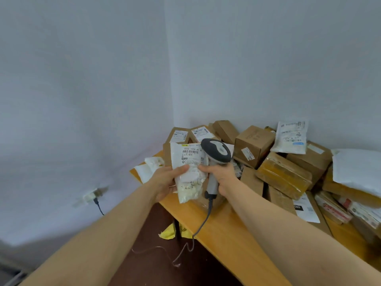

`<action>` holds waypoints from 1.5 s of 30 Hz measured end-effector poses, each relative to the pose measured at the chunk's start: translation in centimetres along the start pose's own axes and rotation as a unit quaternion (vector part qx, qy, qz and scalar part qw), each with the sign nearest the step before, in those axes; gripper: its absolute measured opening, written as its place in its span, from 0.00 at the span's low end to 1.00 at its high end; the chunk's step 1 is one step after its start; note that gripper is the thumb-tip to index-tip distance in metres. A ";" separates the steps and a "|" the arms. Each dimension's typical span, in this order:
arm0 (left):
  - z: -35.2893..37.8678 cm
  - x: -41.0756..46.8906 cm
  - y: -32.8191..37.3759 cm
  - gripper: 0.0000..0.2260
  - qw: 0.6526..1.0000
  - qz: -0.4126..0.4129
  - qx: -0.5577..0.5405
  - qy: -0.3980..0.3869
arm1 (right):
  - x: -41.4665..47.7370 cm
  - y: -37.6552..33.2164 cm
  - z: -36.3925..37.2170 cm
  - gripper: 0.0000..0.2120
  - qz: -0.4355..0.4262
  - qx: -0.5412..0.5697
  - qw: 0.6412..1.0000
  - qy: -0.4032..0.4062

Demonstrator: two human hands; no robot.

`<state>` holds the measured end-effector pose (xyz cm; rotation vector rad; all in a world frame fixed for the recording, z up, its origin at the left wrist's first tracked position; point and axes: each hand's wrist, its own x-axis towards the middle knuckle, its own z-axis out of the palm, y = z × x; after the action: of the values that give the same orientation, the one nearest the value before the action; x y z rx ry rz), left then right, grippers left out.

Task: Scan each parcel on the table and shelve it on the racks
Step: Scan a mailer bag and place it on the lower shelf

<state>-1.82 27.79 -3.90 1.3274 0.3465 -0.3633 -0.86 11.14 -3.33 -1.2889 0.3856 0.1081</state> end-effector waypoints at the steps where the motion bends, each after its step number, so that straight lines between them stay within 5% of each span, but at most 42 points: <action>1: -0.4 0.0 0.2 0.16 1.000 0.011 0.002 0.007 | 0.0 0.0 0.5 0.17 -0.005 -0.009 1.000 -0.005; 14: -3.1 -0.4 1.9 0.15 0.999 0.020 -0.023 -0.013 | 0.7 -0.5 2.6 0.13 -0.007 -0.050 0.997 -0.051; 26: -6.6 1.5 2.9 0.15 0.975 0.094 0.059 0.191 | -1.3 -1.8 2.8 0.07 0.042 -0.153 0.967 -0.200; 45: -9.3 1.8 3.0 0.15 0.964 0.088 0.031 0.251 | -2.6 -2.5 4.5 0.09 0.059 -0.196 0.953 -0.223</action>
<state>0.79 37.40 -4.00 1.4920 0.6366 0.1213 -1.56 15.07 0.86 -1.5805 0.0475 0.5912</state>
